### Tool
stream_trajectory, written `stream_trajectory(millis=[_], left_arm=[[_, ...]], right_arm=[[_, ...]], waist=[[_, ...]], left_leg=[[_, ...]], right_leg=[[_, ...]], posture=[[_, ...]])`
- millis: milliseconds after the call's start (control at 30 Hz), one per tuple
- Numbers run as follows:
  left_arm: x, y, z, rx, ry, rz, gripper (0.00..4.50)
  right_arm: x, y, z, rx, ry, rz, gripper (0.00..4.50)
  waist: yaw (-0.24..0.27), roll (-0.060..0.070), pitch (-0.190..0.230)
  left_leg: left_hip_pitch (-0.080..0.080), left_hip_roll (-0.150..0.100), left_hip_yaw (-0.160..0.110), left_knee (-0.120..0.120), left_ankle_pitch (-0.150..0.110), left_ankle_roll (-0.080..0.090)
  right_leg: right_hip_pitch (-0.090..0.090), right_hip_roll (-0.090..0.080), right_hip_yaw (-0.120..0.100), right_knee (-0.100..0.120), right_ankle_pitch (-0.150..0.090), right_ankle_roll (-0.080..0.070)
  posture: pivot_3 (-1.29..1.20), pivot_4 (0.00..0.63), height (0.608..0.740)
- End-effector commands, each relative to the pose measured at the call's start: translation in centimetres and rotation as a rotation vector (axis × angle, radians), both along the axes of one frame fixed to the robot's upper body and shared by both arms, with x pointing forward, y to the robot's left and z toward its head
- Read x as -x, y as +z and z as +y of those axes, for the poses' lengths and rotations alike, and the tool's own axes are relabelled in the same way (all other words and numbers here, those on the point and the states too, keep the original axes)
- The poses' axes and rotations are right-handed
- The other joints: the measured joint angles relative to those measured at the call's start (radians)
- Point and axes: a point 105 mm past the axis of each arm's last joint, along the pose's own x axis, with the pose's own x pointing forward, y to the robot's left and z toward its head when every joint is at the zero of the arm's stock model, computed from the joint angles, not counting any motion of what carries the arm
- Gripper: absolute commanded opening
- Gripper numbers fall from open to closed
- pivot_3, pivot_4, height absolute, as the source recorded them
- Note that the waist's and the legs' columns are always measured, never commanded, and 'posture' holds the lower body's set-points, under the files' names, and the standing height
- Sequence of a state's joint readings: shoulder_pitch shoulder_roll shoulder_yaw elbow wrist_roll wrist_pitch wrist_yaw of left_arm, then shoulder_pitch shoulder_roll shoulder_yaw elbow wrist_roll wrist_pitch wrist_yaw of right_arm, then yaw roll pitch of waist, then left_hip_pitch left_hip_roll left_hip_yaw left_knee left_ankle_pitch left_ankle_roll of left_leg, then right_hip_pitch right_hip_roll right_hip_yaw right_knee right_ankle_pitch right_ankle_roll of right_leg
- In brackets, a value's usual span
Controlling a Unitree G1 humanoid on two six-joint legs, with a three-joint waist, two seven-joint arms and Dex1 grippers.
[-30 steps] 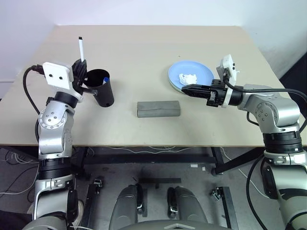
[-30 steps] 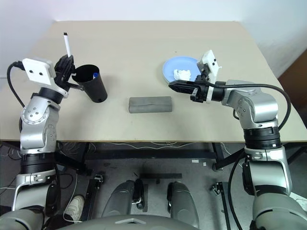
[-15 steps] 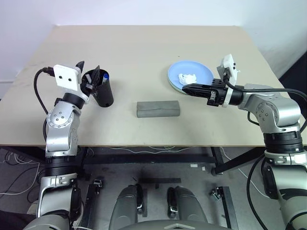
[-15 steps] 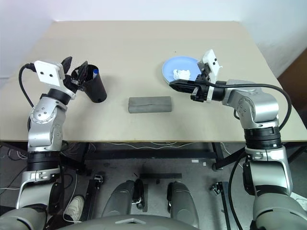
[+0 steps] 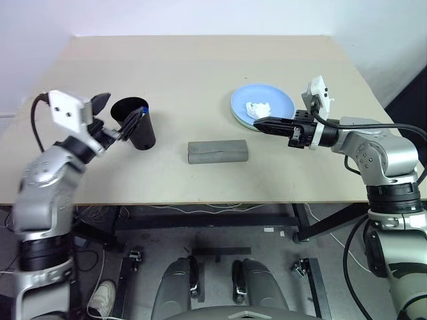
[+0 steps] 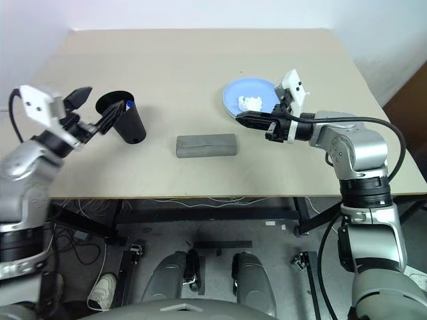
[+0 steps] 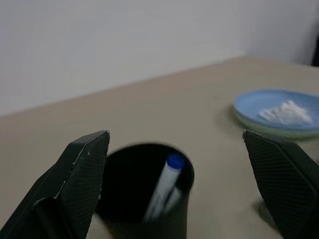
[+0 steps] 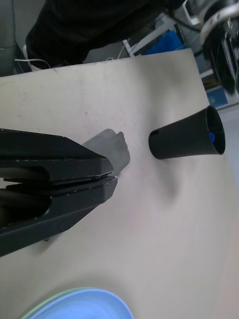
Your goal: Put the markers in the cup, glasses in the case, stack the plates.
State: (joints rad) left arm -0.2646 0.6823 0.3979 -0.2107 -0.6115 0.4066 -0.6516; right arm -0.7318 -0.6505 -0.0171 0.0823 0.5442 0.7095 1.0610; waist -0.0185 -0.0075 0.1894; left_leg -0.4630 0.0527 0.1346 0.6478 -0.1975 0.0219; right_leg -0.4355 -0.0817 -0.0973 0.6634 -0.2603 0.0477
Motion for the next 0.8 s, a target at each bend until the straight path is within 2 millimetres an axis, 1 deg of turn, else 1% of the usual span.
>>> stream_trajectory(millis=[33, 100, 233, 367, 467, 567, 667, 700, 733, 800], left_arm=[[2.2, 0.7, 0.2, -0.04, -0.116, -0.012, 4.47], [2.6, 0.3, 0.2, -0.041, -0.154, 0.01, 4.47], [3.2, -0.9, -0.3, -0.084, -0.204, 0.056, 4.47], [3.0, -1.4, 0.3, -0.066, -0.193, 0.065, 4.47], [3.1, -2.0, 0.2, -0.097, -0.198, 0.054, 4.47], [3.0, -3.0, 0.7, -0.11, -0.175, 0.08, 4.5], [2.8, -3.3, 1.1, -0.11, -0.161, 0.08, 4.5], [2.7, -3.2, 1.2, -0.104, -0.157, 0.076, 4.5], [2.7, -3.2, 1.1, -0.104, -0.156, 0.072, 4.5], [2.7, -3.4, 1.0, -0.108, -0.156, 0.066, 4.5]], right_arm=[[0.5, 1.2, 0.1, -0.022, 0.034, -0.048, 0.05], [0.6, 1.1, 0.2, -0.023, 0.039, -0.043, 0.05], [0.9, 0.5, 0.2, -0.003, 0.034, -0.043, 0.05], [1.3, 0.0, 0.3, -0.008, 0.035, -0.037, 0.05], [1.4, 0.2, -0.2, -0.039, 0.02, -0.043, 0.05], [1.6, -0.1, -0.6, -0.038, 0.017, -0.026, 0.65], [1.9, 0.0, -0.5, -0.038, 0.038, -0.026, 1.65], [2.0, 0.0, -0.4, -0.034, 0.049, -0.031, 2.04], [2.0, 0.0, -0.5, -0.023, 0.047, -0.04, 2.34], [1.1, 0.0, -0.7, -0.012, 0.002, -0.058, 3.02]], waist=[[0.003, 0.0, 0.0], [0.008, 0.0, 0.0], [0.006, 0.0, 0.0], [0.004, 0.0, 0.0], [0.004, 0.0, 0.0], [0.003, 0.0, 0.0], [0.002, 0.0, 0.0], [0.002, 0.0, 0.0], [0.002, 0.0, 0.0], [0.002, 0.0, 0.0]], left_leg=[[0.0, 0.0, 0.0, 0.0, 0.0, 0.0], [0.0, 0.0, 0.0, 0.0, 0.0, 0.0], [-0.001, -0.002, 0.0, 0.0, -0.001, 0.0], [-0.002, -0.002, 0.002, -0.004, -0.001, 0.0], [-0.004, -0.001, 0.003, -0.005, -0.001, 0.0], [-0.006, -0.001, 0.003, -0.005, -0.001, 0.0], [-0.006, -0.001, 0.003, -0.004, -0.001, 0.0], [-0.005, -0.001, 0.003, -0.004, -0.001, 0.0], [-0.005, -0.001, 0.003, -0.004, -0.001, 0.0], [-0.005, -0.001, 0.003, -0.003, -0.001, 0.001]], right_leg=[[0.0, 0.0, 0.0, 0.0, 0.0, 0.0], [-0.003, -0.001, 0.0, 0.0, -0.002, -0.004], [-0.004, -0.006, 0.0, -0.002, -0.002, -0.005], [-0.006, -0.008, -0.003, -0.006, -0.001, -0.005], [-0.006, -0.008, -0.003, -0.006, -0.001, -0.005], [-0.006, -0.008, -0.003, -0.006, -0.001, -0.005], [-0.006, -0.008, -0.003, -0.006, -0.001, -0.005], [-0.006, -0.008, -0.003, -0.006, -0.001, -0.005], [-0.006, -0.008, -0.003, -0.006, -0.001, -0.005], [-0.007, -0.008, -0.003, -0.006, -0.001, -0.005]], posture=[[0.0, 0.15, 0.71], [0.0, 0.15, 0.71], [0.0, 0.15, 0.71], [0.0, 0.15, 0.71], [0.0, 0.15, 0.71], [0.0, 0.15, 0.71], [0.0, 0.15, 0.71], [0.0, 0.15, 0.71], [0.0, 0.15, 0.71], [0.0, 0.15, 0.71]])
